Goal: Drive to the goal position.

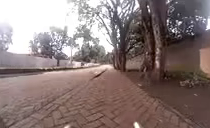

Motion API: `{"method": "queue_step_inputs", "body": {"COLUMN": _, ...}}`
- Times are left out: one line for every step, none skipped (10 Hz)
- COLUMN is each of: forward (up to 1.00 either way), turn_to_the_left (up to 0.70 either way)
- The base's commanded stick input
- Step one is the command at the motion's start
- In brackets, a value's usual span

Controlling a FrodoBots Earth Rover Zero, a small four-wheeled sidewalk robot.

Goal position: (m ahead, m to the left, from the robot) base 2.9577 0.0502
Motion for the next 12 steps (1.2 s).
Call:
{"method": "queue_step_inputs", "body": {"forward": 0.5, "turn_to_the_left": -0.14}}
{"method": "queue_step_inputs", "body": {"forward": 0.5, "turn_to_the_left": -0.01}}
{"method": "queue_step_inputs", "body": {"forward": 0.5, "turn_to_the_left": 0.12}}
{"method": "queue_step_inputs", "body": {"forward": 0.5, "turn_to_the_left": 0.02}}
{"method": "queue_step_inputs", "body": {"forward": 0.5, "turn_to_the_left": 0.04}}
{"method": "queue_step_inputs", "body": {"forward": 0.5, "turn_to_the_left": 0.06}}
{"method": "queue_step_inputs", "body": {"forward": 0.5, "turn_to_the_left": 0.04}}
{"method": "queue_step_inputs", "body": {"forward": 0.5, "turn_to_the_left": 0.03}}
{"method": "queue_step_inputs", "body": {"forward": 0.5, "turn_to_the_left": 0.12}}
{"method": "queue_step_inputs", "body": {"forward": 0.5, "turn_to_the_left": 0.21}}
{"method": "queue_step_inputs", "body": {"forward": 0.5, "turn_to_the_left": 0.17}}
{"method": "queue_step_inputs", "body": {"forward": 0.5, "turn_to_the_left": 0.07}}
